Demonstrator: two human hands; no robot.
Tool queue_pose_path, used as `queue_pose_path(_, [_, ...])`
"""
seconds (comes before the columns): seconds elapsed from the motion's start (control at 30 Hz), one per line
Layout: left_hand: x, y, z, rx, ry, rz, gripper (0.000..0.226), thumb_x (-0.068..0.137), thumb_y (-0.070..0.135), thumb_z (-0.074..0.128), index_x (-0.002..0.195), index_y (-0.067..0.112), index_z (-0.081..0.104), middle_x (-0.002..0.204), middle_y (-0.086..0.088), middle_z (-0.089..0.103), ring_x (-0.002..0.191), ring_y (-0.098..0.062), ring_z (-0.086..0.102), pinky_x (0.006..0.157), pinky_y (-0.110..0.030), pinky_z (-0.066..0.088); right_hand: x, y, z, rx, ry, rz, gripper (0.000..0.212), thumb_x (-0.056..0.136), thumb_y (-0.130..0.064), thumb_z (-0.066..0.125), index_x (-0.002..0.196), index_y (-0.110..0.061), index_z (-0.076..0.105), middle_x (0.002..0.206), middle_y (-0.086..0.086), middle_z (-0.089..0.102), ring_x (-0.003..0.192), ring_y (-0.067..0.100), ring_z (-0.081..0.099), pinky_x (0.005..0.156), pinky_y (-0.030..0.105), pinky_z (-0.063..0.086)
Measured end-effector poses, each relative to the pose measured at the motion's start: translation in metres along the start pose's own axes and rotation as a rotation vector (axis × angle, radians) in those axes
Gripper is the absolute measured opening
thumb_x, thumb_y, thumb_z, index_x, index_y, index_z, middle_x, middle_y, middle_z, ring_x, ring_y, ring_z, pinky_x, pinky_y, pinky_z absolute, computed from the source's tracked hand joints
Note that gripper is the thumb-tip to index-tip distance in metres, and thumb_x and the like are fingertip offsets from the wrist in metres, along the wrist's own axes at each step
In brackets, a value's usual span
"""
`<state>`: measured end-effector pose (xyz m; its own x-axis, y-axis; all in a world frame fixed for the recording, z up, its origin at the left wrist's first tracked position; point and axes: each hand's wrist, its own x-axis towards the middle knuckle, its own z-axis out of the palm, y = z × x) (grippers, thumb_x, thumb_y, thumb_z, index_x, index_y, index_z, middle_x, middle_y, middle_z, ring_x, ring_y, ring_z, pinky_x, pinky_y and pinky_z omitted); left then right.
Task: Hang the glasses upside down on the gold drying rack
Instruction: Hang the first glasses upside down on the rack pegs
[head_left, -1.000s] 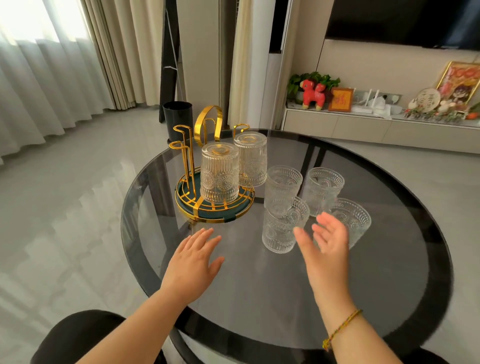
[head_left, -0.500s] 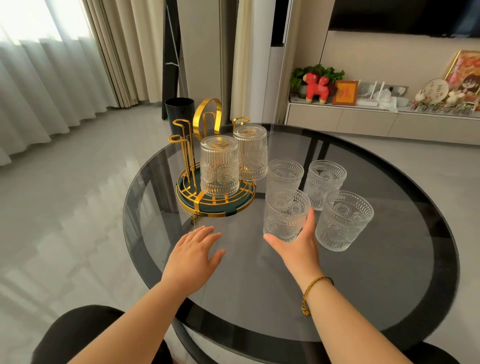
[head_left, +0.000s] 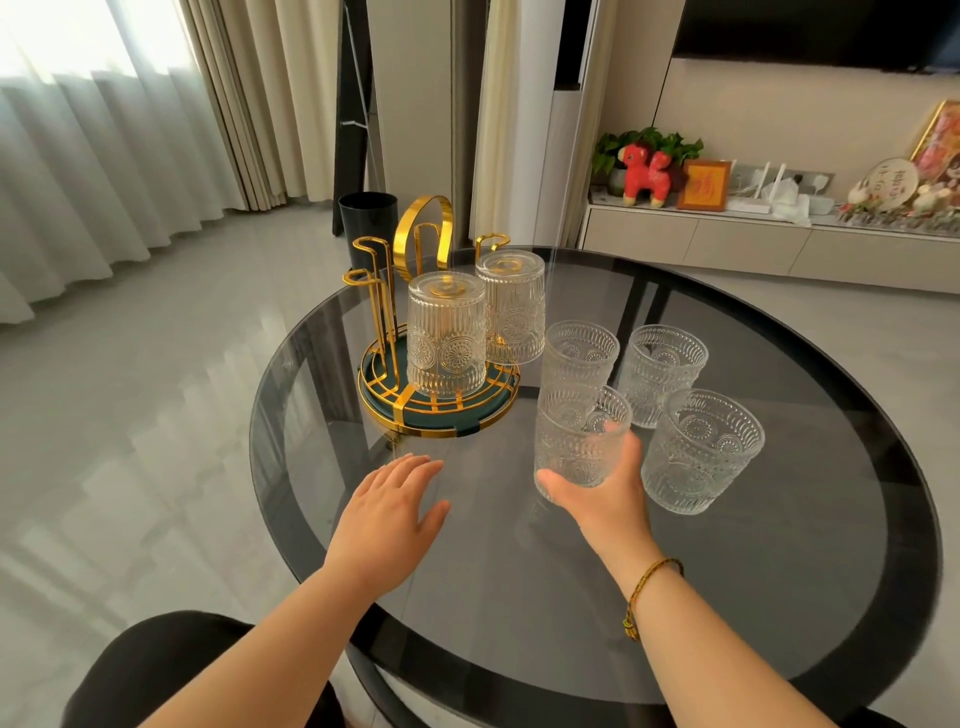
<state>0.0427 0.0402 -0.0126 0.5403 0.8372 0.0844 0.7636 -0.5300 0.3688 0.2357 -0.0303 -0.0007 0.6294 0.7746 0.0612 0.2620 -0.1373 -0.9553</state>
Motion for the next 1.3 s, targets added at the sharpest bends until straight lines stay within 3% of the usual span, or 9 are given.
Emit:
queue_pose_path(0.2, [-0.001, -0.001, -0.005, -0.102, 0.144, -0.028, 0.054, 0.090, 0.035, 0.041, 0.139, 0.024, 0.019, 0.152, 0.001, 0.018, 0.140, -0.019, 0.017, 0.115, -0.033, 0.013, -0.001, -0.019, -0.014, 0.191, -0.040, -0.073, 0.068, 0.059, -0.017, 0.076, 0.116, -0.022, 0.039, 0.113, -0.003, 0.051, 0.105, 0.012, 0.049, 0.080, 0.015, 0.037])
queue_pose_path(0.43, [0.024, -0.018, -0.015, -0.064, 0.186, -0.074, 0.058, 0.092, 0.035, 0.039, 0.140, 0.022, 0.010, 0.154, -0.002, 0.012, 0.142, -0.019, 0.008, 0.115, -0.034, 0.007, 0.013, -0.057, -0.035, 0.272, -0.093, -0.099, 0.061, 0.066, -0.014, 0.072, 0.120, -0.019, 0.043, 0.121, 0.005, 0.056, 0.110, 0.019, 0.054, 0.092, 0.038, 0.045])
queue_pose_path(0.6, [0.041, -0.026, -0.016, 0.011, 0.144, -0.044, 0.056, 0.092, 0.038, 0.035, 0.140, 0.023, 0.010, 0.154, 0.000, 0.013, 0.142, -0.016, 0.005, 0.116, -0.033, 0.003, 0.035, -0.084, -0.049, 0.201, -0.168, -0.057, 0.042, 0.067, -0.022, 0.070, 0.089, -0.037, 0.038, 0.119, 0.007, 0.052, 0.106, 0.026, 0.055, 0.084, 0.047, 0.049])
queue_pose_path(0.7, [0.046, -0.031, -0.014, 0.013, 0.152, -0.028, 0.055, 0.093, 0.038, 0.034, 0.140, 0.024, 0.011, 0.154, 0.001, 0.015, 0.142, -0.016, 0.005, 0.115, -0.032, 0.001, 0.049, -0.101, -0.054, 0.145, -0.153, -0.076, 0.043, 0.066, -0.021, 0.071, 0.086, -0.036, 0.036, 0.116, 0.008, 0.049, 0.097, 0.023, 0.057, 0.074, 0.040, 0.051])
queue_pose_path(0.83, [0.047, -0.035, -0.012, -0.014, 0.184, -0.018, 0.054, 0.092, 0.039, 0.035, 0.140, 0.026, 0.015, 0.152, 0.001, 0.019, 0.142, -0.015, 0.008, 0.115, -0.032, 0.002, 0.074, -0.124, -0.057, 0.103, -0.111, -0.110, 0.052, 0.068, -0.019, 0.071, 0.101, -0.022, 0.031, 0.107, 0.003, 0.046, 0.091, 0.018, 0.056, 0.065, 0.031, 0.050])
queue_pose_path(0.93, [0.049, -0.035, -0.010, -0.018, 0.205, -0.035, 0.054, 0.092, 0.041, 0.034, 0.140, 0.026, 0.013, 0.153, 0.002, 0.018, 0.142, -0.015, 0.008, 0.115, -0.031, 0.002, 0.094, -0.143, -0.050, 0.130, 0.004, -0.162, 0.050, 0.068, -0.020, 0.070, 0.101, -0.021, 0.033, 0.094, -0.008, 0.044, 0.098, 0.021, 0.052, 0.070, 0.037, 0.052])
queue_pose_path(1.03, [0.050, -0.036, -0.010, -0.053, 0.216, -0.075, 0.055, 0.092, 0.041, 0.032, 0.140, 0.025, 0.013, 0.153, 0.002, 0.016, 0.142, -0.015, 0.007, 0.114, -0.031, 0.001, 0.112, -0.161, -0.038, 0.162, 0.097, -0.201, 0.049, 0.069, -0.021, 0.070, 0.103, -0.021, 0.036, 0.098, -0.006, 0.042, 0.104, 0.021, 0.048, 0.080, 0.042, 0.051])
queue_pose_path(1.17, [0.053, -0.038, -0.009, -0.067, 0.216, -0.086, 0.054, 0.091, 0.043, 0.032, 0.140, 0.026, 0.014, 0.153, 0.003, 0.016, 0.141, -0.014, 0.008, 0.112, -0.029, -0.001, 0.139, -0.185, -0.026, 0.093, 0.077, -0.244, 0.056, 0.070, -0.023, 0.070, 0.114, -0.015, 0.037, 0.092, -0.011, 0.039, 0.097, 0.014, 0.046, 0.065, 0.029, 0.050])
queue_pose_path(1.3, [0.056, -0.038, -0.010, -0.094, 0.223, -0.100, 0.054, 0.091, 0.042, 0.033, 0.139, 0.026, 0.018, 0.153, 0.003, 0.017, 0.141, -0.014, 0.009, 0.113, -0.030, 0.001, 0.164, -0.203, -0.016, -0.063, 0.026, -0.299, 0.062, 0.070, -0.024, 0.070, 0.120, -0.014, 0.035, 0.105, -0.003, 0.038, 0.085, 0.005, 0.042, 0.047, 0.012, 0.040])
